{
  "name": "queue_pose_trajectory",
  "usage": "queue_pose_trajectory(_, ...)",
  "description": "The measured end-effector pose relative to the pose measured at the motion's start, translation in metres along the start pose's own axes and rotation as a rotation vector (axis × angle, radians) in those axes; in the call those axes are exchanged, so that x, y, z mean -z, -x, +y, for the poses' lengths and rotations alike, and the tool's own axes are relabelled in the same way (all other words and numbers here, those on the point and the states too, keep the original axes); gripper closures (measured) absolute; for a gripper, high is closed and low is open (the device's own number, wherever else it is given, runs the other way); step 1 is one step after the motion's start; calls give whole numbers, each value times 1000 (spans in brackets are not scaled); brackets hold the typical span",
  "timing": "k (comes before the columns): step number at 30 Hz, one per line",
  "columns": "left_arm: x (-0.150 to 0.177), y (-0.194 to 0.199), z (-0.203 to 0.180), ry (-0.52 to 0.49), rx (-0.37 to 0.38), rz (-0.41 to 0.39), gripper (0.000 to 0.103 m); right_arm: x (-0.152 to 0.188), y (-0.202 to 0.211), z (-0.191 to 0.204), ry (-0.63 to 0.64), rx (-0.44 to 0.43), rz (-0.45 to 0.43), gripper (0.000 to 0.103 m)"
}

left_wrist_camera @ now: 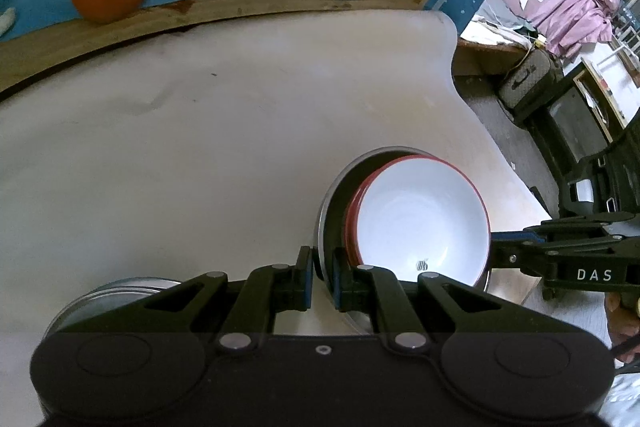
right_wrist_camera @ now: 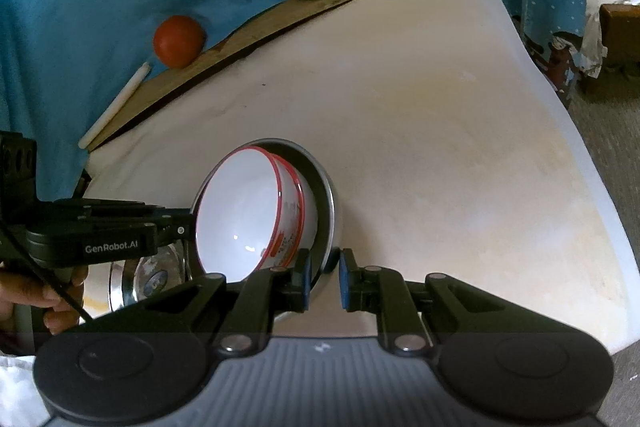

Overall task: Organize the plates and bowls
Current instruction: 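Lift the steel bowl stack with both grippers and lower it onto the steel plates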

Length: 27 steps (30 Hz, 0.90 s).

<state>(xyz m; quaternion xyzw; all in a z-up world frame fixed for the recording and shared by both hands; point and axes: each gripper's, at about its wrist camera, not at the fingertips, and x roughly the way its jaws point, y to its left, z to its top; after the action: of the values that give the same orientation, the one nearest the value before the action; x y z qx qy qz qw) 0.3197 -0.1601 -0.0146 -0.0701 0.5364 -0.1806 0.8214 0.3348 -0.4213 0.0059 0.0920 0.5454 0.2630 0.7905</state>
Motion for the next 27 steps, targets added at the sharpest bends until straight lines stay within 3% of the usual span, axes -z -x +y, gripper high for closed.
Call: queue_pose_trajectory(27,15,48,38,118,-53,-78,95,-19,-16,40,130,-44,29,88)
